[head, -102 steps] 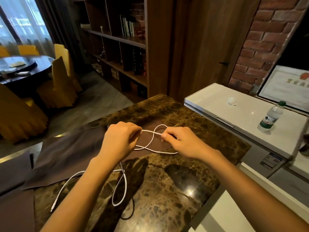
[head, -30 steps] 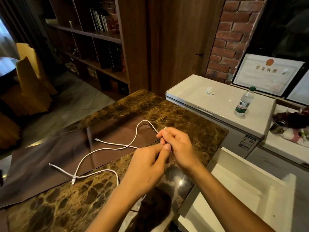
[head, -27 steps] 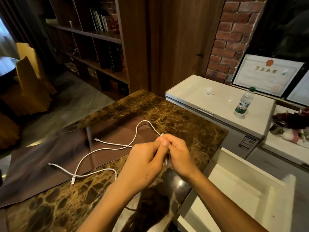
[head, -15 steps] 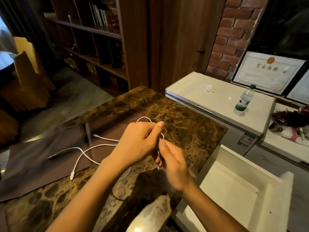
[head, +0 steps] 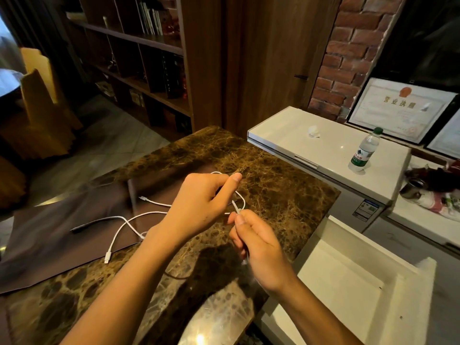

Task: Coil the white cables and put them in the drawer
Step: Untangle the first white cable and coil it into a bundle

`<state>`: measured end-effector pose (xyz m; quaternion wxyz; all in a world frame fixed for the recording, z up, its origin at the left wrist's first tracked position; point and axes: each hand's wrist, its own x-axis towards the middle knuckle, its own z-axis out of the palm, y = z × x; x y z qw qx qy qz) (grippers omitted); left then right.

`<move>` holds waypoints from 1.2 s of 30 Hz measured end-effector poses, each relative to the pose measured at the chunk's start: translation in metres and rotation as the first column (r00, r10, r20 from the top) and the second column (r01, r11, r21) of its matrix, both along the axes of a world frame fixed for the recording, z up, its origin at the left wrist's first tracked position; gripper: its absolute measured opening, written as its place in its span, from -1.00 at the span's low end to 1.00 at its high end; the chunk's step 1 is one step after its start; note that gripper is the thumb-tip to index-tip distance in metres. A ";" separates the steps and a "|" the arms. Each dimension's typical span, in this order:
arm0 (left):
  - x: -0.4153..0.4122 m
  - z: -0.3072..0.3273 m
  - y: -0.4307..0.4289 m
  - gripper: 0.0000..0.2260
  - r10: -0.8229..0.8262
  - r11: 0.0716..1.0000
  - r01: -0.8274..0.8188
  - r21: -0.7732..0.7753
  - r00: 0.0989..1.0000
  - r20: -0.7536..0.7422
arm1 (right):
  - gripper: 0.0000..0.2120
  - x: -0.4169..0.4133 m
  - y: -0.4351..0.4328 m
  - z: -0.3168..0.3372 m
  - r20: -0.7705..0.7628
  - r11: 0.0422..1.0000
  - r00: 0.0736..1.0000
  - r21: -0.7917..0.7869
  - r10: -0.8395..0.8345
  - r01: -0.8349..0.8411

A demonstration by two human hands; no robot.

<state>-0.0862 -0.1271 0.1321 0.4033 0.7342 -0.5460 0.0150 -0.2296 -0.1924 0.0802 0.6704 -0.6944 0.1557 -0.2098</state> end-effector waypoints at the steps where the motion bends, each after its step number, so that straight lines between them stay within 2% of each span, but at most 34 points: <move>1: 0.002 -0.001 0.001 -0.54 0.001 1.000 -0.001 0.002 1.000 0.009 | -0.74 -0.001 0.000 0.000 -0.013 1.000 1.000 0.000 -0.005 0.005; 7: 0.005 -0.007 0.001 -0.50 0.016 1.000 -0.016 0.010 1.000 0.014 | -0.71 -0.008 0.003 0.008 -0.069 0.999 0.997 0.016 0.047 -0.046; 10: 0.005 -0.011 -0.003 -0.49 0.010 1.000 -0.010 -0.014 0.999 -0.033 | -0.71 -0.010 0.009 0.015 -0.039 0.991 0.996 0.108 0.077 -0.072; 16: -0.017 -0.020 -0.004 -0.48 -0.037 0.980 -0.019 -0.196 0.960 -0.278 | -0.71 -0.020 0.019 0.037 0.134 0.930 0.988 0.348 0.078 -0.120; 20: -0.044 -0.034 -0.004 -0.59 -0.093 0.941 -0.096 -0.326 0.851 -0.517 | -0.73 -0.020 0.017 0.053 0.235 0.859 0.969 0.478 0.075 -0.182; 23: -0.059 -0.045 0.000 -0.62 -0.117 0.918 -0.149 -0.367 0.783 -0.611 | -0.76 -0.017 0.010 0.057 0.259 0.824 0.962 0.525 0.085 -0.214; 26: -0.069 -0.057 0.005 -0.63 -0.160 0.920 -0.093 -0.380 0.795 -0.584 | -0.79 -0.014 -0.002 0.064 0.310 0.802 0.946 0.541 0.092 -0.255; 30: -0.082 -0.068 0.007 -0.68 -0.043 0.961 -0.104 -0.258 0.861 -0.507 | -0.80 -0.002 -0.020 0.070 0.329 0.776 0.942 0.576 0.069 -0.258; 33: -0.084 -0.067 0.010 -0.73 -0.011 0.974 -0.102 -0.202 0.871 -0.492 | -0.80 0.006 -0.027 0.069 0.324 0.758 0.945 0.608 0.037 -0.238; 36: -0.090 -0.059 0.013 -0.69 0.034 0.984 -0.116 -0.132 0.863 -0.504 | -0.78 0.012 -0.032 0.069 0.330 0.757 0.944 0.617 -0.001 -0.215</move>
